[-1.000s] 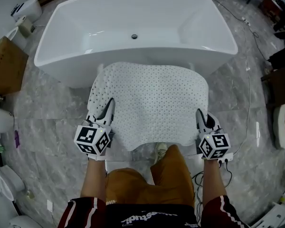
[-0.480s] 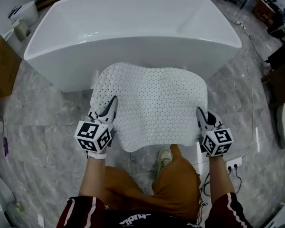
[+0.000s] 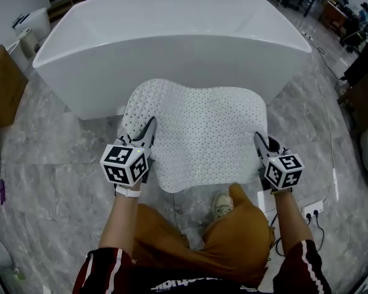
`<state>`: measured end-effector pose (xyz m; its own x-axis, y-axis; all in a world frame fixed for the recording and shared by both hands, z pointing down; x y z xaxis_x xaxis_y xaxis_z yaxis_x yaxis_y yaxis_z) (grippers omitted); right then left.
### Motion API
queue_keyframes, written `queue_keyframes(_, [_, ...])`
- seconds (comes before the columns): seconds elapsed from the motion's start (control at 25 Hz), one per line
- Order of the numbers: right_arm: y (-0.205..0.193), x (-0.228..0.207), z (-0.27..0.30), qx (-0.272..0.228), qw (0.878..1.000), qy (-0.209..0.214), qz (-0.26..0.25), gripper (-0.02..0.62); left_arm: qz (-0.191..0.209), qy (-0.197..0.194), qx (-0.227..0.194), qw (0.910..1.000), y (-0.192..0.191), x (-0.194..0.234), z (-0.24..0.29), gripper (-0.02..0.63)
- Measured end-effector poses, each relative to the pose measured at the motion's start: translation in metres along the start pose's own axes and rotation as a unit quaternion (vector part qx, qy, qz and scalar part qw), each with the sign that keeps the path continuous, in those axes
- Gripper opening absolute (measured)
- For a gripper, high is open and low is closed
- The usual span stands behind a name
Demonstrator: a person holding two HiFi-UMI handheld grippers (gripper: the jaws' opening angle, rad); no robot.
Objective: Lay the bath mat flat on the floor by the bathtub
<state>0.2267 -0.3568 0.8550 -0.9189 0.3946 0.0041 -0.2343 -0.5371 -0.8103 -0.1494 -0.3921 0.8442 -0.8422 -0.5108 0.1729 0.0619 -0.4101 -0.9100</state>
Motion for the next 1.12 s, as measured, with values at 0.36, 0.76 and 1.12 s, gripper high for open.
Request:
queue_keyframes(0.36, [-0.014, 0.013, 0.025, 0.011, 1.0, 0.008, -0.009, 0.048, 0.022, 0.013, 0.02, 0.9995, -0.009, 0.017, 0.008, 0.025])
queue_keyframes(0.76, [-0.034, -0.011, 0.084, 0.034, 0.999, 0.014, -0.015, 0.048, 0.011, 0.046, 0.05, 0.9976, -0.034, 0.038, 0.051, 0.025])
queue_keyframes(1.12, [-0.057, -0.055, 0.139, 0.049, 0.998, 0.027, -0.033, 0.048, -0.005, 0.063, 0.062, 0.9961, -0.06, 0.046, 0.101, 0.025])
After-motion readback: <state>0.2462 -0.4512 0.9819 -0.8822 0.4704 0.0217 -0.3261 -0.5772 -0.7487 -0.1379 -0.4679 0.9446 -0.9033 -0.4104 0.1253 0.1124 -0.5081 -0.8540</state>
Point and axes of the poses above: the fingertips, and each gripper's own axes: z forward along the fingers, x to its left, y out of its top, the point moved 6 cm from there along -z, backward along the fingers, and after that the axes turned 13 degrees about x, right-handed, at the moved point
